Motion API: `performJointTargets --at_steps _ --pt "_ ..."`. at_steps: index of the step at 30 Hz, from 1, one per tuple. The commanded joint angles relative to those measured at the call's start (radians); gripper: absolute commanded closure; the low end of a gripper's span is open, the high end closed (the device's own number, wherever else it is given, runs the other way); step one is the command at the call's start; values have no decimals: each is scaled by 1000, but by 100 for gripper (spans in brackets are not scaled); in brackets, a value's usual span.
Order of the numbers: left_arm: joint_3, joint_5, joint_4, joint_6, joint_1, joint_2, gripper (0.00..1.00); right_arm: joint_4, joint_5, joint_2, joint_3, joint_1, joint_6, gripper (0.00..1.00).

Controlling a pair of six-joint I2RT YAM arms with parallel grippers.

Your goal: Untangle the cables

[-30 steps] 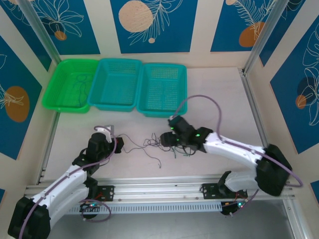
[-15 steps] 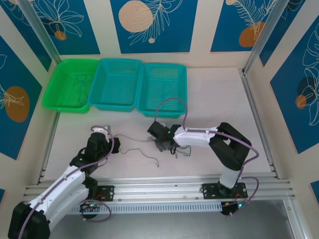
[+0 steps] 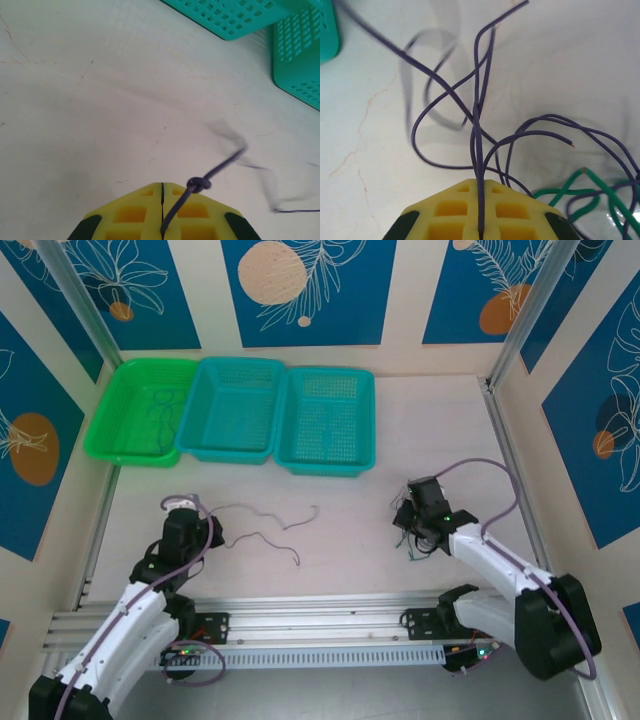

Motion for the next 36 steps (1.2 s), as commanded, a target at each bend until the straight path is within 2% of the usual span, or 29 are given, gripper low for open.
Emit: performJointTargets --at_steps 1,4,8,11,13,14,15,16,18,20,26,32,36 --pt "-2 24 12 -10 15 7 100 38 -127 -26 -3 -13 12 98" --pt "-18 124 103 -2 14 35 100 83 -231 25 7 3 -7 96" --pt "-27 195 154 -4 13 37 91 115 -250 115 44 75 -6 96" --pt "-16 224 147 -2 12 8 96 121 -252 170 88 149 -29 93" --pt "8 254 133 -9 12 -10 100 90 -235 213 140 201 -52 80" --pt "25 270 124 -14 12 -15 100 67 -208 225 163 220 -52 70" --pt "40 282 114 -14 12 -20 100 42 -169 229 183 238 -44 56" --pt "59 297 101 -16 12 -23 100 31 -140 218 190 250 -34 47" --pt "102 327 73 -14 12 -30 100 41 -127 173 184 253 -13 37" --pt "159 359 51 -17 10 -37 100 54 -113 95 166 248 15 30" --pt "360 387 38 -4 10 12 100 -23 -100 -68 210 247 17 26" --pt "592 347 68 79 10 177 100 -44 -165 -139 250 271 2 26" --pt "765 291 88 172 13 319 100 -65 -155 -171 262 285 11 26"
